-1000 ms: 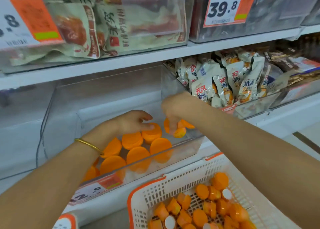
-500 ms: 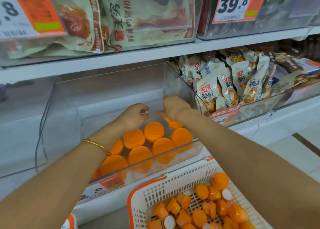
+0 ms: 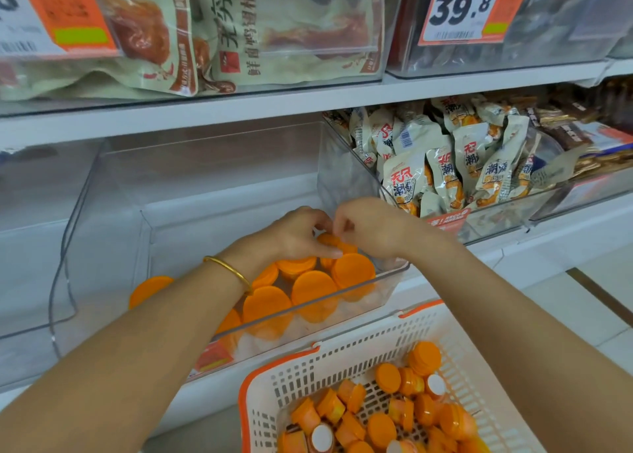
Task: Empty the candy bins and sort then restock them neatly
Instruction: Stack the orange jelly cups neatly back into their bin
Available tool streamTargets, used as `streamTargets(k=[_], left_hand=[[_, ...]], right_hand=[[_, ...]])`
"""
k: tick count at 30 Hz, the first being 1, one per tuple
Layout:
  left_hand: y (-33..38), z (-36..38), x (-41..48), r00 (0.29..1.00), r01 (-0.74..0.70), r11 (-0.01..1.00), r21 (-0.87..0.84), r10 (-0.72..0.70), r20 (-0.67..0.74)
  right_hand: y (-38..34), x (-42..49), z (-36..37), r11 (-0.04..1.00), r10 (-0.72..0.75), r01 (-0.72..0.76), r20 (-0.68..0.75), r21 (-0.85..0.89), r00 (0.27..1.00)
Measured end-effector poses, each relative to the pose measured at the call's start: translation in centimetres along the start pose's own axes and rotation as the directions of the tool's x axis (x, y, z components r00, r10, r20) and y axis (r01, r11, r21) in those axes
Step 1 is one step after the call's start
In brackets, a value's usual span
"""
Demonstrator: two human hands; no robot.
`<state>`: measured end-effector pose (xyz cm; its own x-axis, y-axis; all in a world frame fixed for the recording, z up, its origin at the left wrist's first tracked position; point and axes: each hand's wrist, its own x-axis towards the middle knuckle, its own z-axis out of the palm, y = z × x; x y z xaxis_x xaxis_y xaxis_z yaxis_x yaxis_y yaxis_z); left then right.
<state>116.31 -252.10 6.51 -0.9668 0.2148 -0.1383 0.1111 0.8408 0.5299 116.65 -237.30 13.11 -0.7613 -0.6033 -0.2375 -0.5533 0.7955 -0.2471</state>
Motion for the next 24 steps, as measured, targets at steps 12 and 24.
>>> streamTargets(k=[12, 24], left_hand=[[-0.6, 0.0, 0.5, 0.993, 0.116, 0.988, -0.105, -0.114, 0.028], [-0.2, 0.9, -1.4, 0.966, 0.138, 0.92, 0.367, -0.206, 0.154]], right_hand=[[0.3, -0.8, 0.6, 0.999, 0.036, -0.035, 0.039, -0.02, 0.999], [0.4, -3.1, -0.3, 0.947, 0.075, -0.016, -0.17, 0.321, 0.983]])
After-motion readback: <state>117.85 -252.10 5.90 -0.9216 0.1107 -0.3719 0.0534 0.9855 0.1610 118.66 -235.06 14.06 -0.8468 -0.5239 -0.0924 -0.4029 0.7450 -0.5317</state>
